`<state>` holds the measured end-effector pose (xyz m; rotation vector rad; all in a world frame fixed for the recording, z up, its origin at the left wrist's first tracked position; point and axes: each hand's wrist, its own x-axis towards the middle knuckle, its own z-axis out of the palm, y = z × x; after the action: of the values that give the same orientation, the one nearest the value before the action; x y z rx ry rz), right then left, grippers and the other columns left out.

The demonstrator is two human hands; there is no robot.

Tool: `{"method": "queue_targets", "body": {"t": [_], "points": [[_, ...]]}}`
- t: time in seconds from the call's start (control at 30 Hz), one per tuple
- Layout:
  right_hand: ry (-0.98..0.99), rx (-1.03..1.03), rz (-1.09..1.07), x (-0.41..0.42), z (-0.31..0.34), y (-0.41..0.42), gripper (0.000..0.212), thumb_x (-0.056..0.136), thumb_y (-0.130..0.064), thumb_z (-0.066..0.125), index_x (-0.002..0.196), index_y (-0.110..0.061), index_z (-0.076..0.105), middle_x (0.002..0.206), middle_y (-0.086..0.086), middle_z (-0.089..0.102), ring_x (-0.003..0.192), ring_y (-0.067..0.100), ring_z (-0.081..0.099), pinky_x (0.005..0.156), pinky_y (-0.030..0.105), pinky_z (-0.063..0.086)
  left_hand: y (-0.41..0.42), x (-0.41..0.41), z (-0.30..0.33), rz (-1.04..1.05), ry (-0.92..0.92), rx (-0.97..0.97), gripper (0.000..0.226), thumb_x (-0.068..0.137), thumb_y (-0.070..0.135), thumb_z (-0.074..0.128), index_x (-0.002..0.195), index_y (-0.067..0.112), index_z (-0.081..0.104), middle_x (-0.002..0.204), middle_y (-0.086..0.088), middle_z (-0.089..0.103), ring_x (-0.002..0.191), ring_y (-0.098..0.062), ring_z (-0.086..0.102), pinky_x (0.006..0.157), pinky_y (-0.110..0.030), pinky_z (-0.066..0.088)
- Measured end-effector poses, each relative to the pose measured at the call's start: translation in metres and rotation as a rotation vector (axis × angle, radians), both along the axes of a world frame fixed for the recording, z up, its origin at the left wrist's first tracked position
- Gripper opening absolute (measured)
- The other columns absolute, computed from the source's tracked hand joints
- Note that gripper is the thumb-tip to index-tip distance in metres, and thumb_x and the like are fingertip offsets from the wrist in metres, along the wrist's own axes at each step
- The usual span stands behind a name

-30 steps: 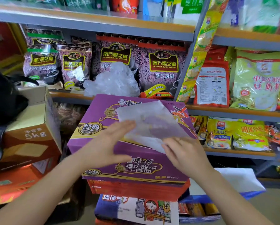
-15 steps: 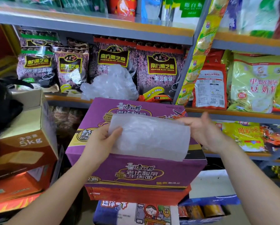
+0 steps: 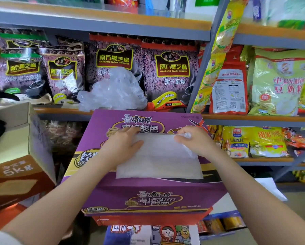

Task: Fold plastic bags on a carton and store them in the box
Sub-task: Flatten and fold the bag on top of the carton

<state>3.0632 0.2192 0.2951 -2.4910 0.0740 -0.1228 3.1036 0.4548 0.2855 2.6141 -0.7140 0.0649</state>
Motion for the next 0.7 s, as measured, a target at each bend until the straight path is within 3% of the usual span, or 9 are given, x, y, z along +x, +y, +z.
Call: {"method": "queue_targets", "body": {"t": [0.07,0.13,0.23,0.33,0.4,0.47,0.57,0.63,0.7], "points": [[-0.022,-0.029,-0.016,0.004,-0.003,-0.001,0.016,0.087,-0.028,0.06,0.083,-0.014,0.065,0.086,0.001,0.064,0.086,0.017,0.057,0.07,0.03,0.041,-0.001,0.006,-0.001,-0.04,-0.046,0.049,0.038,0.092,0.036,0.049,0.124,0.014,0.054,0.12,-0.009,0.058,0.11,-0.03,0.051,0.086,-0.034,0.038],[-0.043,-0.038,-0.029,0.006,-0.007,-0.001,0.014,0.086,-0.027,0.061,0.075,-0.019,0.058,0.075,-0.003,0.058,0.078,0.015,0.053,0.061,0.027,0.036,-0.001,0.012,-0.002,-0.084,-0.082,0.042,0.048,0.088,0.048,0.04,0.112,0.012,0.062,0.107,-0.01,0.061,0.099,-0.032,0.055,0.08,-0.037,0.044],[-0.104,-0.015,-0.059,0.007,-0.016,-0.002,0.01,0.084,-0.024,0.064,0.077,-0.017,0.062,0.081,-0.001,0.06,0.08,0.016,0.054,0.067,0.03,0.039,-0.003,0.019,-0.005,-0.108,-0.103,0.042,0.061,0.078,0.055,0.026,0.094,0.011,0.065,0.091,-0.01,0.063,0.087,-0.033,0.056,0.073,-0.038,0.047],[-0.199,-0.003,-0.079,0.005,-0.024,-0.004,0.009,0.083,-0.017,0.065,0.082,-0.008,0.067,0.092,0.001,0.056,0.087,0.013,0.052,0.075,0.028,0.037,-0.007,0.024,-0.004,-0.127,-0.131,0.071,0.045,0.087,0.045,0.04,0.085,0.007,0.064,0.087,-0.011,0.062,0.082,-0.034,0.057,0.065,-0.033,0.04],[-0.233,-0.017,-0.06,0.005,-0.024,-0.005,0.009,0.084,-0.013,0.064,0.082,-0.005,0.067,0.096,0.004,0.061,0.091,0.016,0.054,0.079,0.029,0.039,-0.009,0.025,-0.004,-0.111,-0.12,0.053,0.029,0.091,0.032,0.05,0.088,0.006,0.062,0.092,-0.011,0.06,0.084,-0.034,0.057,0.063,-0.034,0.041],[-0.235,-0.025,-0.056,0.006,-0.023,-0.006,0.011,0.086,-0.013,0.063,0.085,-0.003,0.067,0.093,0.008,0.067,0.091,0.021,0.059,0.08,0.035,0.043,-0.01,0.026,0.0,-0.094,-0.121,0.051,0.027,0.092,0.031,0.05,0.09,0.007,0.062,0.094,-0.01,0.061,0.085,-0.033,0.058,0.066,-0.036,0.043],[-0.237,-0.022,-0.08,0.007,-0.022,-0.009,0.012,0.088,-0.016,0.06,0.087,-0.006,0.067,0.088,0.007,0.068,0.086,0.021,0.06,0.076,0.038,0.047,-0.016,0.023,0.008,-0.077,-0.129,0.136,0.023,0.091,0.029,0.052,0.103,0.011,0.059,0.105,-0.008,0.062,0.099,-0.032,0.055,0.079,-0.036,0.04],[-0.242,-0.041,-0.069,0.008,-0.023,-0.009,0.01,0.087,-0.016,0.06,0.086,-0.009,0.065,0.087,0.004,0.068,0.086,0.021,0.06,0.076,0.04,0.047,-0.02,0.014,0.01,-0.095,-0.148,0.209,0.035,0.092,0.037,0.045,0.117,0.015,0.053,0.118,-0.006,0.058,0.111,-0.03,0.05,0.089,-0.037,0.039],[-0.235,-0.084,-0.058,0.009,-0.024,-0.008,0.009,0.088,-0.016,0.06,0.086,-0.01,0.066,0.088,0.003,0.068,0.088,0.02,0.057,0.075,0.037,0.044,-0.023,-0.002,0.008,-0.163,-0.154,0.195,0.06,0.089,0.056,0.028,0.12,0.012,0.055,0.122,-0.009,0.059,0.115,-0.031,0.051,0.094,-0.041,0.041]]}}
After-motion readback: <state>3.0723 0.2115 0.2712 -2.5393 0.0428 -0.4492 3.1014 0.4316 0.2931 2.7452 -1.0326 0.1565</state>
